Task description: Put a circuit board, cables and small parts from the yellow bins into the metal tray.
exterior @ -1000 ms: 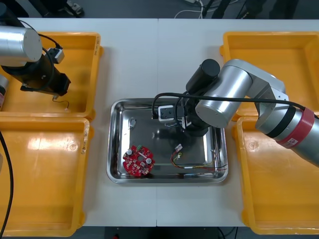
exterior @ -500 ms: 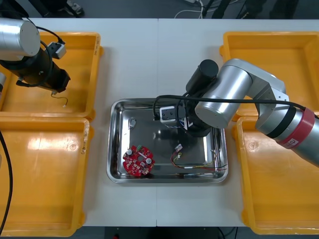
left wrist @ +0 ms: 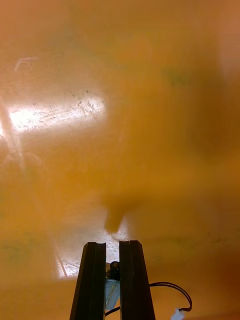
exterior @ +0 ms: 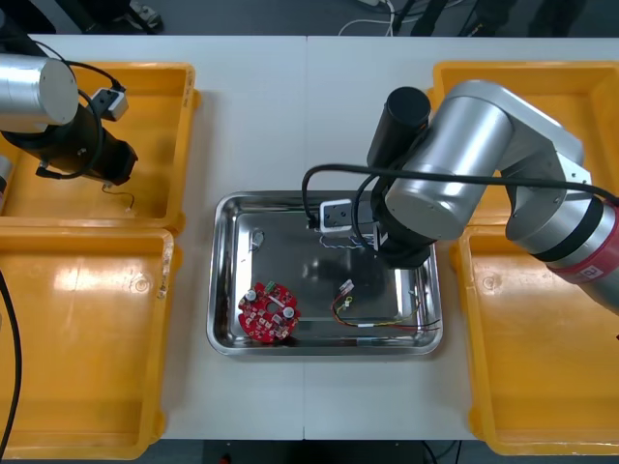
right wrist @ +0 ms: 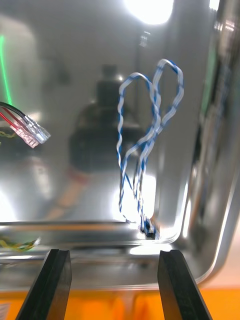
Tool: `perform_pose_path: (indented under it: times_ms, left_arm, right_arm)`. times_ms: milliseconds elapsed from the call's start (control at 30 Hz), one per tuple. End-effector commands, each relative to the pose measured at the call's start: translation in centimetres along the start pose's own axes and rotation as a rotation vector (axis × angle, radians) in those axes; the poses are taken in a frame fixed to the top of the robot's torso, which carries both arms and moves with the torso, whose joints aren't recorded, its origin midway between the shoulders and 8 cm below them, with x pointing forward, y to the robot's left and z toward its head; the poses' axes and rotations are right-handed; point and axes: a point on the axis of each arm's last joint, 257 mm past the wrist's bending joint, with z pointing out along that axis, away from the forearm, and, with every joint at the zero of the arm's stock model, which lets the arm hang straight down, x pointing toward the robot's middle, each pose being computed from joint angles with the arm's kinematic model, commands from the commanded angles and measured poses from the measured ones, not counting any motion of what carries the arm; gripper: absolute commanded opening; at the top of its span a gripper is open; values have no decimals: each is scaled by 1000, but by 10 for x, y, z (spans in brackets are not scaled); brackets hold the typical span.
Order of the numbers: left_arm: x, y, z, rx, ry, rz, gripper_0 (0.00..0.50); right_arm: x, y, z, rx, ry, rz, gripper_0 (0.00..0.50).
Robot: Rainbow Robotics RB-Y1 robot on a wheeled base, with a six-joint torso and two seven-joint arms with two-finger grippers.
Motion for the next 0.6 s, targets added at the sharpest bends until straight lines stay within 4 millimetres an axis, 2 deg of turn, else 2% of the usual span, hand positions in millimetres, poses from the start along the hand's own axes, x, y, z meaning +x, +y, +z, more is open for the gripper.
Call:
perform_pose_path:
  times_ms: [33, 167, 200, 233, 267, 300, 367, 433, 500, 600]
  left_arm:
    - [-11, 19, -10, -37, -56, 67, 0]
    - [-9, 19, -4, -40, -70, 64, 4]
    - [-9, 19, -3, -40, -77, 63, 41]
    - [-9, 20, -1, -40, -82, 61, 152]
    - [-8, 20, 0, -41, -81, 62, 207]
    - [-7, 21, 1, -44, -85, 64, 291]
    - [-7, 20, 3, -44, -89, 65, 338]
    - [-7, 20, 4, -50, -91, 71, 447]
    - [-8, 20, 4, -54, -91, 77, 498]
    - [-7, 21, 5, -55, -88, 79, 500]
  right_arm:
    - [14, -17, -38, 38, -8, 158, 500]
    - [29, -20, -58, 38, 15, 284, 500]
    - [28, -27, -65, 54, -7, 333, 500]
    - [29, -33, -72, 70, -25, 380, 500]
    - [30, -35, -75, 74, -32, 403, 500]
    - [32, -41, -81, 87, -49, 449, 500]
    - [36, -48, -88, 103, -66, 511, 500]
    - [45, -55, -95, 114, -77, 594, 500]
    - [55, -58, -98, 114, -82, 663, 500]
    - [75, -59, -100, 111, -86, 784, 500]
